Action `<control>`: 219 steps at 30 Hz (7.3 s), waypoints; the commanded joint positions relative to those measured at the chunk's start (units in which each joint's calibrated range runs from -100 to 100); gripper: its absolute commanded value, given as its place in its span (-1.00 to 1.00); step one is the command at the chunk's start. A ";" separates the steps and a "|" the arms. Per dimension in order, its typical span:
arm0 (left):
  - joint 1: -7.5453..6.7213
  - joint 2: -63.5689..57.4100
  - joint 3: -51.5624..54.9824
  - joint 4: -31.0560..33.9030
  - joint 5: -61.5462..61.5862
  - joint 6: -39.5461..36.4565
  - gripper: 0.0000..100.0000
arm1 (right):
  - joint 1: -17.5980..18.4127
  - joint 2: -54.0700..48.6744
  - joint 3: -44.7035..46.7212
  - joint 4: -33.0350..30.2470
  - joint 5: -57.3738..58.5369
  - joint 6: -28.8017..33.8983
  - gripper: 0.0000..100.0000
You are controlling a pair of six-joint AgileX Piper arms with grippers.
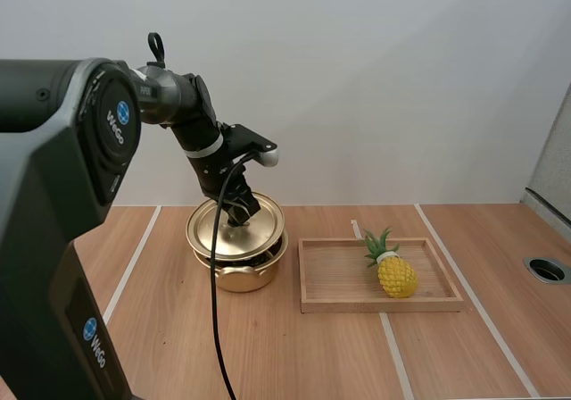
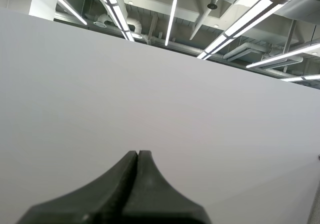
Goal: Open the pot, put the grape inside, and close it
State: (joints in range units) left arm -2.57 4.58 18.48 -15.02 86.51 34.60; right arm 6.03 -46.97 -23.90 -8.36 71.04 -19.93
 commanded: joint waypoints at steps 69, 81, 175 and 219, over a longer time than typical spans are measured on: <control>-1.95 7.47 -4.37 1.77 7.44 -2.48 -1.00 | -0.13 -0.65 -0.38 -0.57 -0.46 0.23 -1.00; -1.95 6.55 -4.37 3.87 9.04 -4.18 1.00 | -0.13 -0.65 -0.38 -0.57 -0.46 0.23 -1.00; 2.19 -104.58 47.46 30.72 -44.83 -60.54 -1.00 | -6.87 -53.03 86.79 -0.14 -35.43 13.66 -1.00; 2.19 -104.58 81.52 30.59 -55.89 -63.53 -1.00 | -6.87 -53.03 123.90 2.41 -39.55 13.66 -1.00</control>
State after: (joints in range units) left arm -0.50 -99.73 99.88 15.32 31.85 -28.38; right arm -0.64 -99.75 99.85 -5.89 32.84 -6.54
